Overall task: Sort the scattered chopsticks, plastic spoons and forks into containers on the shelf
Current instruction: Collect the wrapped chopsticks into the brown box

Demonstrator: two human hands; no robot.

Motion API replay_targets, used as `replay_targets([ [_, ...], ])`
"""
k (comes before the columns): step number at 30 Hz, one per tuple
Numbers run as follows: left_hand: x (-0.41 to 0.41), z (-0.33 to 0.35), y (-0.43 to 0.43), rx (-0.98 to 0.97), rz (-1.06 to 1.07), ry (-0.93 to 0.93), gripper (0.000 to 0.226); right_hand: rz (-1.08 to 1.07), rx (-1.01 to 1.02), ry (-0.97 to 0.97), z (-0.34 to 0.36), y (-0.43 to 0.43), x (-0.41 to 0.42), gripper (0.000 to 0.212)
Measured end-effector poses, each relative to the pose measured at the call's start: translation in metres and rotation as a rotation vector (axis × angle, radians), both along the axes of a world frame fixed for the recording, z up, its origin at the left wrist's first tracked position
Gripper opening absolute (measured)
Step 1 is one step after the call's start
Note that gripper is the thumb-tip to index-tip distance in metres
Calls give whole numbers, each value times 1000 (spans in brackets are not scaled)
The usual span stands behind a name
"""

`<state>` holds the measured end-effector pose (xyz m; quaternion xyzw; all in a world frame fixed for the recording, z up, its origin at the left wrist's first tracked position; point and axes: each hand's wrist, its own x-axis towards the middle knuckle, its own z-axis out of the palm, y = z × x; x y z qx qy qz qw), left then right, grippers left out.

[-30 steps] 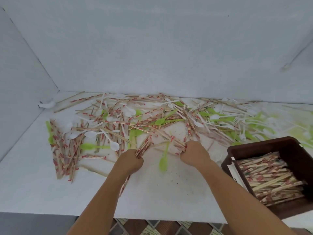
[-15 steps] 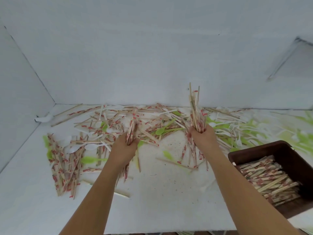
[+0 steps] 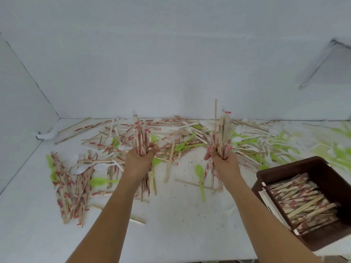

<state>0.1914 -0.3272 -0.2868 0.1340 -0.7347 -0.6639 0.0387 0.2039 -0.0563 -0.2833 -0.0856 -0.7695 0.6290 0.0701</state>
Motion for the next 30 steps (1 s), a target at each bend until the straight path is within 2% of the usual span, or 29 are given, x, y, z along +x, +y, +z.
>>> replay_targets([
  [6,15,15,15,-66,-79,128,48,106,-149,39,-2,-8,9,29],
  [12,31,3,39,-108,-72,190,35,136,-312,102,-13,-26,21,35],
  [14,35,-7,47,-105,-86,178,38,135,-331,61,-26,-34,22,27],
  [18,42,-26,53,-118,-100,193,54,161,-272,-13,-51,-40,27,22],
  [22,44,-36,54,-126,-125,202,52,208,-241,9,-63,-33,30,25],
  [25,44,-55,55,-110,-183,164,55,204,-217,-56,-72,-41,29,28],
  [30,50,-75,60,-120,-175,105,37,257,8,-244,-86,-62,27,34],
])
